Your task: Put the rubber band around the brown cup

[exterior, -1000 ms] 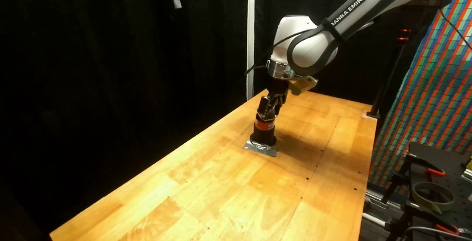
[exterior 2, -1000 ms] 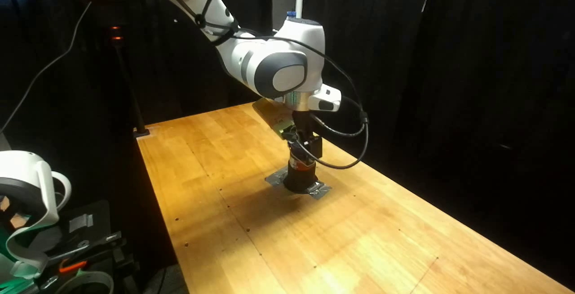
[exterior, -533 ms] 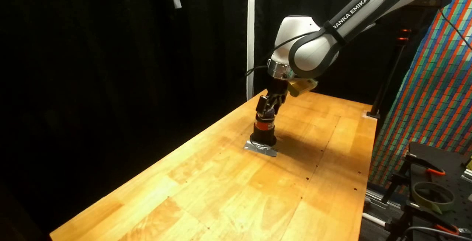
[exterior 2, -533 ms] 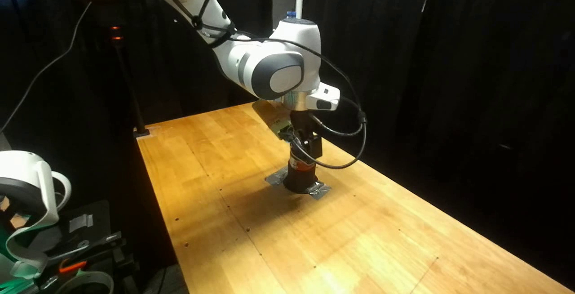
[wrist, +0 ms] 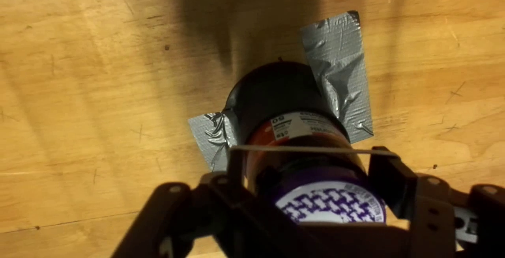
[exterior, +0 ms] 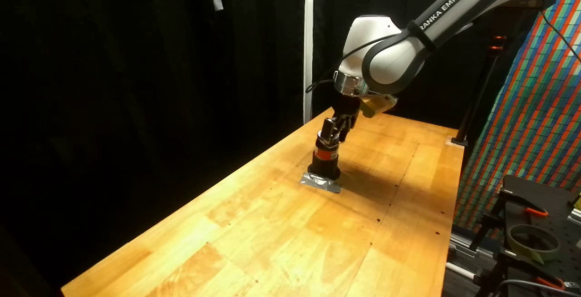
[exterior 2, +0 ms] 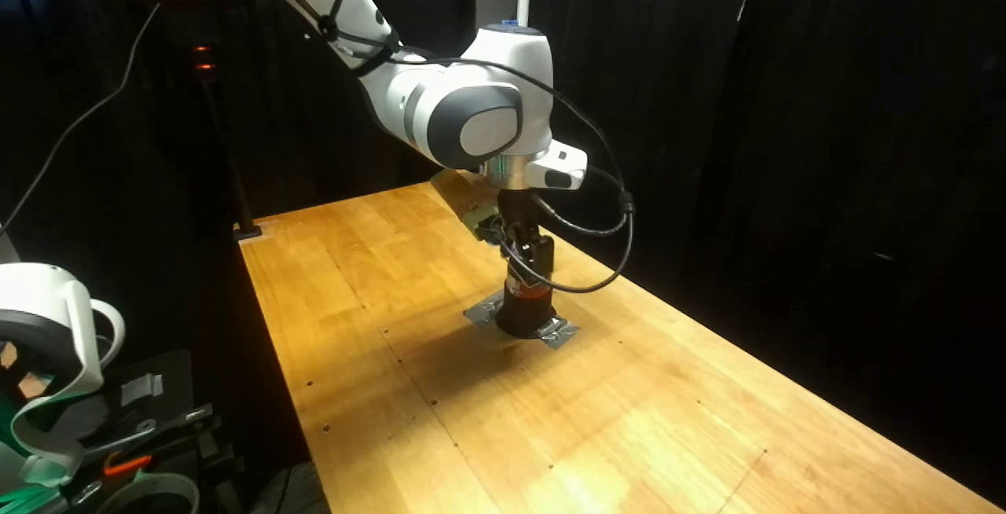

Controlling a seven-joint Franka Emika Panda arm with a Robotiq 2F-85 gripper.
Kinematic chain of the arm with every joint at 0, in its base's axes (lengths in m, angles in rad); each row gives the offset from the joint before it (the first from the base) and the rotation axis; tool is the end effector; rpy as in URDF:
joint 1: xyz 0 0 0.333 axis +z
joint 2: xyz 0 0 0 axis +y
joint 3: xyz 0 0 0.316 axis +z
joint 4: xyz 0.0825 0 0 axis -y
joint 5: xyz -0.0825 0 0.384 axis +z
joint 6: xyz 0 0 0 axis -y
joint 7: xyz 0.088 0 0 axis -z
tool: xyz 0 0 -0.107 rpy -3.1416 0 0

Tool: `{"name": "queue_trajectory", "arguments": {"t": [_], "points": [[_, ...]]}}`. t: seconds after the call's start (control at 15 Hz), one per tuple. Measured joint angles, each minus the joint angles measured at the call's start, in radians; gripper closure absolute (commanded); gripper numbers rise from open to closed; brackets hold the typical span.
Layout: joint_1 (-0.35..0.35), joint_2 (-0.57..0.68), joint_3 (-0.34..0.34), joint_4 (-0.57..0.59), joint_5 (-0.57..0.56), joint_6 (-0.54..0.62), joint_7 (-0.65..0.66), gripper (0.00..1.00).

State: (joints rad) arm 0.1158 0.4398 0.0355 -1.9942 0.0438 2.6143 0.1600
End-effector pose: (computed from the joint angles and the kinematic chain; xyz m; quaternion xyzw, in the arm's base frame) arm 0.6204 0.0926 0.2563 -0.9954 0.0245 -0.0858 0.0338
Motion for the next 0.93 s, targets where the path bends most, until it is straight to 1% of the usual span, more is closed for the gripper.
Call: {"name": "queue_trajectory", "arguments": {"t": [0.07, 0.33, 0.47, 0.53, 0.6, 0.67, 0.8, 0.93], "points": [[0.000, -0.012, 0.002, -0.011, 0.000, -0.005, -0.001, 0.57], [-0.013, -0.060, 0.008, -0.066, 0.006, -0.042, -0.028, 0.87], [-0.024, -0.076, 0.007, -0.090, 0.006, -0.040, -0.034, 0.93], [-0.028, -0.084, 0.007, -0.103, 0.006, -0.034, -0.035, 0.93], [-0.031, -0.090, 0.007, -0.115, 0.006, -0.022, -0.036, 0.95], [-0.033, -0.096, 0.007, -0.129, 0.007, 0.001, -0.036, 0.91], [-0.036, -0.107, 0.010, -0.164, 0.015, 0.076, -0.045, 0.91], [-0.043, -0.111, 0.021, -0.207, 0.029, 0.188, -0.068, 0.92]]}}
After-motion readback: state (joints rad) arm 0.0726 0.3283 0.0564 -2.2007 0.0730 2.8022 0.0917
